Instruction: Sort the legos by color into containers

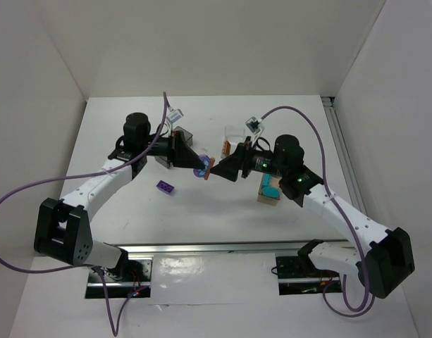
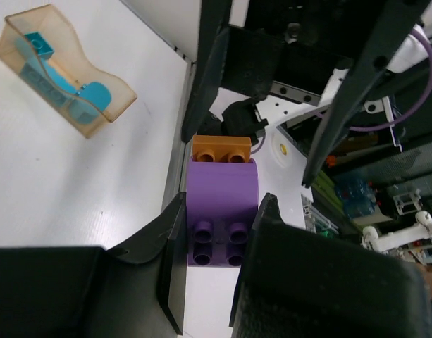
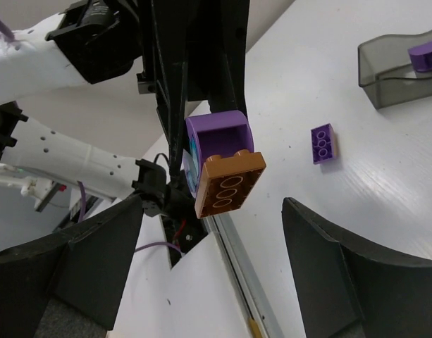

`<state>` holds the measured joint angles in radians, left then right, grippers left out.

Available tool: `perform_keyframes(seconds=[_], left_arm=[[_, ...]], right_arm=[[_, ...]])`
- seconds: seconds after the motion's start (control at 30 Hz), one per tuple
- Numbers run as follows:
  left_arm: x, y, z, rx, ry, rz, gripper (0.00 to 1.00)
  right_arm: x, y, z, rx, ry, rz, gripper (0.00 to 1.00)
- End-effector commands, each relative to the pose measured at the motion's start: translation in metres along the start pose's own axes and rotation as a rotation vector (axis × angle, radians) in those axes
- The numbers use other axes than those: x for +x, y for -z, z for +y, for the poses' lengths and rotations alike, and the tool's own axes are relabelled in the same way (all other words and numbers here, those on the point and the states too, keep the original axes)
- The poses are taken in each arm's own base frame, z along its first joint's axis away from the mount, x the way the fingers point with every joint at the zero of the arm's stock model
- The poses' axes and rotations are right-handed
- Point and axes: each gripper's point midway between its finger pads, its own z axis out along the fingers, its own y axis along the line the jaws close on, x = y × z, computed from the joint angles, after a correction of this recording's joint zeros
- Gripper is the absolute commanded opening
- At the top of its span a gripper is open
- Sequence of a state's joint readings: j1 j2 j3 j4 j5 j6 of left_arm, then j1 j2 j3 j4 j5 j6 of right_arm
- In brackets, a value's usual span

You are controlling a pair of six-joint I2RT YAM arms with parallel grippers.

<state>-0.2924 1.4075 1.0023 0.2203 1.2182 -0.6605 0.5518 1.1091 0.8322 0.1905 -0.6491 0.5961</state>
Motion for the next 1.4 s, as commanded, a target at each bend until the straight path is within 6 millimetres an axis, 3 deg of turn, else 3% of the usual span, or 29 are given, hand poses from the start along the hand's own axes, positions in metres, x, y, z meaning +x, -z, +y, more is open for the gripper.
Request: perform_keyframes(seconds=[0.0, 0.2, 0.3, 0.37, 0.5, 0.63, 0.67, 0.83, 0.87, 1.03, 1.07, 1.1, 1.17, 1.2, 1.3, 1.37], left_arm=[[-0.013, 0.007, -0.030, 0.111, -0.156, 0.003, 0.00], [-0.014, 0.008, -0.039, 0.137, -0.193, 0.000, 0.00], [-0.011, 0.008, -0.037, 0.139, -0.176, -0.001, 0.00], [-0.011, 0.009, -0.039, 0.147, -0.182, 0.003, 0.00], [-0.010, 0.009, -0.039, 0.146, -0.174, 0.005, 0.00], [-0.011, 0.007, -0.034, 0.144, -0.163, 0.007, 0.00], [-0.011, 0.007, -0.032, 0.135, -0.145, 0.004, 0.00], [-0.022, 0.020, -0.011, 0.027, -0.118, -0.043, 0.00], [-0.024, 0.024, -0.005, -0.012, -0.079, -0.053, 0.00], [-0.039, 0.053, 0.027, -0.164, -0.014, -0.129, 0.00], [-0.039, 0.057, 0.036, -0.196, 0.010, -0.135, 0.00], [-0.045, 0.061, 0.056, -0.307, 0.012, -0.168, 0.00], [-0.044, 0.074, 0.077, -0.468, 0.100, -0.161, 0.00], [-0.048, 0.088, 0.099, -0.627, 0.123, -0.199, 0.00], [-0.042, 0.109, 0.124, -0.819, 0.187, -0.204, 0.00], [-0.042, 0.125, 0.139, -0.949, 0.213, -0.242, 0.00]], right_arm=[[-0.017, 0.000, 0.020, -0.094, 0.037, -0.062, 0.86], [-0.013, -0.006, 0.016, -0.108, 0.027, -0.044, 0.86], [-0.001, -0.011, 0.013, -0.151, 0.002, 0.005, 0.77], [-0.004, -0.012, 0.018, -0.178, 0.012, -0.004, 0.68], [-0.003, -0.016, 0.020, -0.222, 0.010, -0.001, 0.62], [-0.001, -0.017, 0.019, -0.225, -0.002, 0.005, 0.36], [-0.002, -0.017, 0.015, -0.204, 0.008, -0.002, 0.22], [0.002, -0.004, -0.025, 0.044, -0.028, -0.022, 0.10], [-0.005, 0.002, -0.032, 0.100, -0.012, -0.056, 0.10], [0.000, 0.021, -0.082, 0.359, -0.062, -0.072, 0.10], [-0.008, 0.021, -0.097, 0.442, -0.061, -0.093, 0.10], [-0.010, 0.023, -0.111, 0.518, -0.074, -0.099, 0.10], [-0.005, 0.030, -0.138, 0.666, -0.106, -0.076, 0.10], [-0.013, 0.032, -0.162, 0.780, -0.107, -0.093, 0.10], [-0.012, 0.025, -0.199, 0.906, -0.105, -0.062, 0.11], [-0.013, 0.017, -0.213, 0.936, -0.098, -0.053, 0.12]])
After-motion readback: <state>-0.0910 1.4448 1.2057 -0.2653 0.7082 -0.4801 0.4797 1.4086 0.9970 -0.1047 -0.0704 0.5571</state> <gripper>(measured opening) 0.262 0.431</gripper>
